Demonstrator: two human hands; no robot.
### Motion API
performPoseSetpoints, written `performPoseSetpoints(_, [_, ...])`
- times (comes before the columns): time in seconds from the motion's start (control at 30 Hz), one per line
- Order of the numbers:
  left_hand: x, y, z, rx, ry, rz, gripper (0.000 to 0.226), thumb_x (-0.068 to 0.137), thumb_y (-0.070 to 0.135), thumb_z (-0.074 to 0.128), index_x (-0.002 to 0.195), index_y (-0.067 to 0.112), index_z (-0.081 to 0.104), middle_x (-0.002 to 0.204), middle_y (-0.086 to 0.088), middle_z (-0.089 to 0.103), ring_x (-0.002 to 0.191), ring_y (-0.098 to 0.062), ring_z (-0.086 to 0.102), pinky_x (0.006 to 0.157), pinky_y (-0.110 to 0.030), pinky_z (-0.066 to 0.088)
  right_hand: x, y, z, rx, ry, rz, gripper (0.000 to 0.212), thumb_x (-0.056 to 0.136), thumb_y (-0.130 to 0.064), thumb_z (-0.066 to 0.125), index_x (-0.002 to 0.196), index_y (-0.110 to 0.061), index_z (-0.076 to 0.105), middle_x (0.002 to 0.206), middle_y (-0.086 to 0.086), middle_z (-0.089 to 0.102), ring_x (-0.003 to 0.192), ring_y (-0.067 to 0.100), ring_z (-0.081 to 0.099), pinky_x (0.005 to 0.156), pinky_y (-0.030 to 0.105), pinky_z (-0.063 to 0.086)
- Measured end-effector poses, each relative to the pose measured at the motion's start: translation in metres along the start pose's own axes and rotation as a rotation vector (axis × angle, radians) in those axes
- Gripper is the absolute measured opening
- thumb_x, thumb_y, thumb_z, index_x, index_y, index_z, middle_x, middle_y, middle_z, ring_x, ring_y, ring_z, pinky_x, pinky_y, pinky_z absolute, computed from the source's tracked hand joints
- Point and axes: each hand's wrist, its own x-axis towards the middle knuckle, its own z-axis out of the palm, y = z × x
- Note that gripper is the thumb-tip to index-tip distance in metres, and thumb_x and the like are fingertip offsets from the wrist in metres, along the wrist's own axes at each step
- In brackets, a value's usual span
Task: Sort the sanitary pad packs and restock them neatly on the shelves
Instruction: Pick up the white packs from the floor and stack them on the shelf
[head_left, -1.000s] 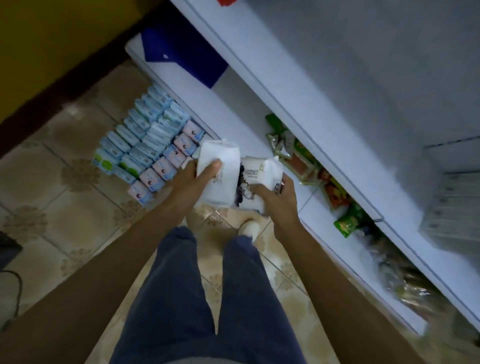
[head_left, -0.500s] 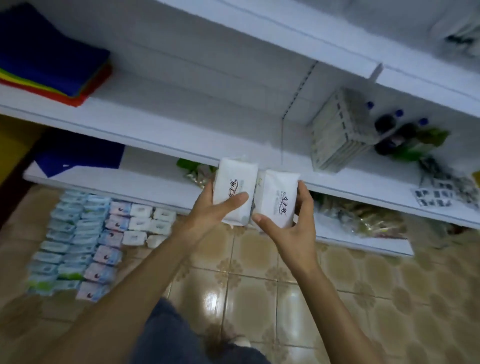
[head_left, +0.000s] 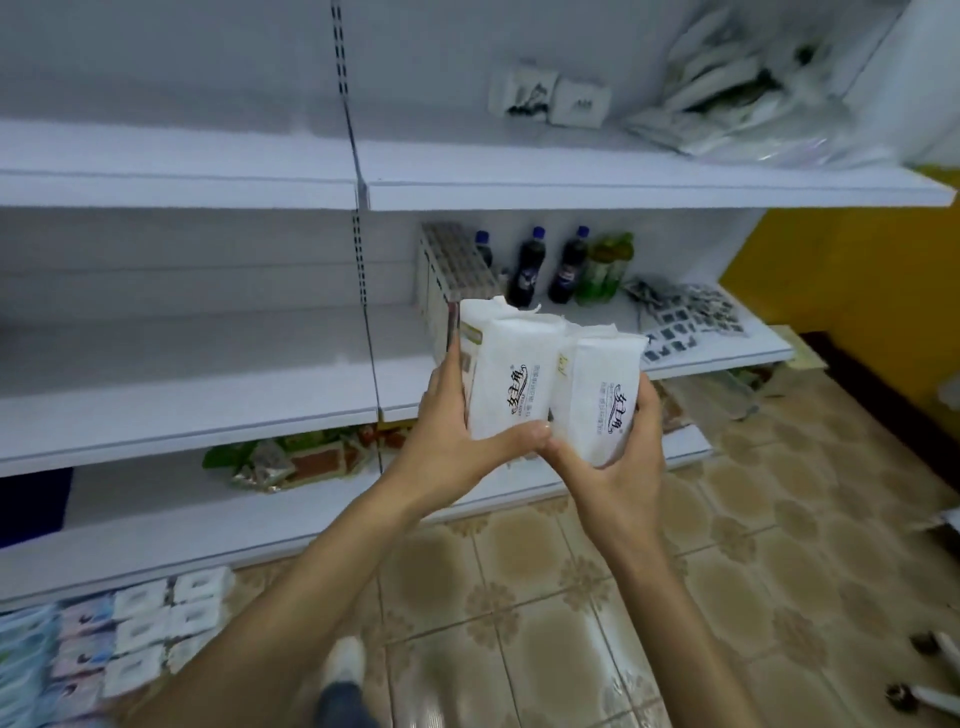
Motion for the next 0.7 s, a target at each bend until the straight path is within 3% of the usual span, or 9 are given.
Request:
performPoseSetpoints(0.1, [0.028, 0.008, 0.002, -0.035, 0.000, -0.013, 0.068, 0.072, 0.063, 0.065, 0.135, 0.056, 0.039, 0.138, 0.012, 0.049, 0.127, -0.009, 0.050, 0.103, -0.043, 0.046, 0.023, 0.011, -0.006, 0.092, 0.073, 0.062, 0.082, 0.066, -0.020, 0.087, 0.133, -0.031, 0.042, 0.118, -0.017, 0.059, 0.107, 0.000, 0.059, 0.088, 0.033, 0.055])
performPoseSetpoints(0.17, [0.052, 0.013, 0.000, -0.091, -0.008, -0.005, 0.061, 0.083, 0.052, 0.065, 0.139, 0.047, 0.041, 0.138, 0.013, 0.052, 0.124, -0.004, 0.052, 0.101, -0.032, 0.047, 0.043, 0.018, -0.006, 0.141, 0.099, 0.094, 0.076, 0.065, -0.018, 0.086, 0.128, -0.031, 0.045, 0.116, -0.015, 0.061, 0.105, -0.001, 0.060, 0.089, 0.033, 0.055])
performPoseSetpoints(0.27, [0.099, 0.013, -0.003, -0.082, -0.014, 0.020, 0.080, 0.076, 0.035, 0.069, 0.146, 0.034, 0.030, 0.128, 0.020, 0.056, 0.112, 0.010, 0.055, 0.083, -0.012, 0.048, 0.083, 0.028, -0.004, 0.145, 0.128, 0.078, 0.073, 0.067, -0.014, 0.085, 0.127, -0.029, 0.047, 0.116, -0.013, 0.061, 0.103, -0.001, 0.060, 0.085, 0.028, 0.055])
performPoseSetpoints(0.33, [0.138, 0.012, -0.003, -0.095, -0.080, -0.020, 0.094, 0.070, 0.037, 0.082, 0.146, 0.032, 0.027, 0.125, 0.015, 0.060, 0.110, 0.002, 0.060, 0.082, -0.017, 0.051, 0.115, 0.033, -0.003, 0.138, 0.154, 0.046, 0.072, 0.069, -0.007, 0.083, 0.128, -0.028, 0.046, 0.114, -0.014, 0.061, 0.100, -0.005, 0.060, 0.079, 0.020, 0.055])
performPoseSetpoints(0.4, [0.179, 0.016, 0.004, -0.093, -0.192, -0.047, 0.087, 0.062, 0.036, 0.087, 0.135, 0.021, 0.043, 0.118, 0.004, 0.067, 0.106, -0.012, 0.066, 0.083, -0.029, 0.055, 0.151, 0.035, -0.005, 0.119, 0.179, 0.020, 0.069, 0.072, -0.002, 0.080, 0.126, -0.028, 0.046, 0.111, -0.015, 0.061, 0.093, -0.009, 0.060, 0.071, 0.012, 0.051])
performPoseSetpoints(0.47, [0.221, 0.025, 0.010, -0.083, -0.150, 0.000, 0.073, 0.055, 0.030, 0.087, 0.118, 0.021, 0.051, 0.104, 0.004, 0.071, 0.093, -0.008, 0.069, 0.073, -0.025, 0.055, 0.190, 0.037, -0.009, 0.107, 0.209, -0.004, 0.067, 0.072, -0.001, 0.079, 0.123, -0.027, 0.046, 0.109, -0.014, 0.062, 0.092, -0.009, 0.061, 0.069, 0.009, 0.049])
performPoseSetpoints(0.53, [0.261, 0.036, 0.010, -0.009, -0.017, 0.093, 0.076, 0.047, 0.034, 0.090, 0.111, 0.031, 0.049, 0.098, 0.011, 0.070, 0.087, -0.003, 0.068, 0.071, -0.021, 0.054, 0.228, 0.042, -0.012, 0.088, 0.235, -0.032, 0.068, 0.070, -0.005, 0.082, 0.126, -0.025, 0.047, 0.112, -0.010, 0.063, 0.098, -0.002, 0.062, 0.074, 0.014, 0.051])
performPoseSetpoints(0.6, [0.302, 0.045, 0.001, 0.181, 0.079, 0.190, 0.079, 0.048, 0.041, 0.092, 0.112, 0.037, 0.046, 0.103, 0.016, 0.065, 0.092, -0.002, 0.064, 0.077, -0.022, 0.052, 0.259, 0.048, -0.009, 0.059, 0.259, -0.045, 0.072, 0.068, -0.013, 0.086, 0.128, -0.029, 0.048, 0.115, -0.008, 0.063, 0.104, 0.009, 0.062, 0.081, 0.028, 0.053])
performPoseSetpoints(0.7, [0.361, 0.050, -0.023, 0.551, 0.198, 0.276, 0.084, 0.059, 0.041, 0.088, 0.131, 0.036, 0.044, 0.114, 0.013, 0.045, 0.110, -0.009, 0.048, 0.086, -0.026, 0.042, 0.291, 0.058, -0.002, 0.057, 0.251, -0.035, 0.072, 0.065, -0.023, 0.087, 0.125, -0.037, 0.049, 0.113, -0.012, 0.063, 0.104, 0.011, 0.061, 0.085, 0.041, 0.053])
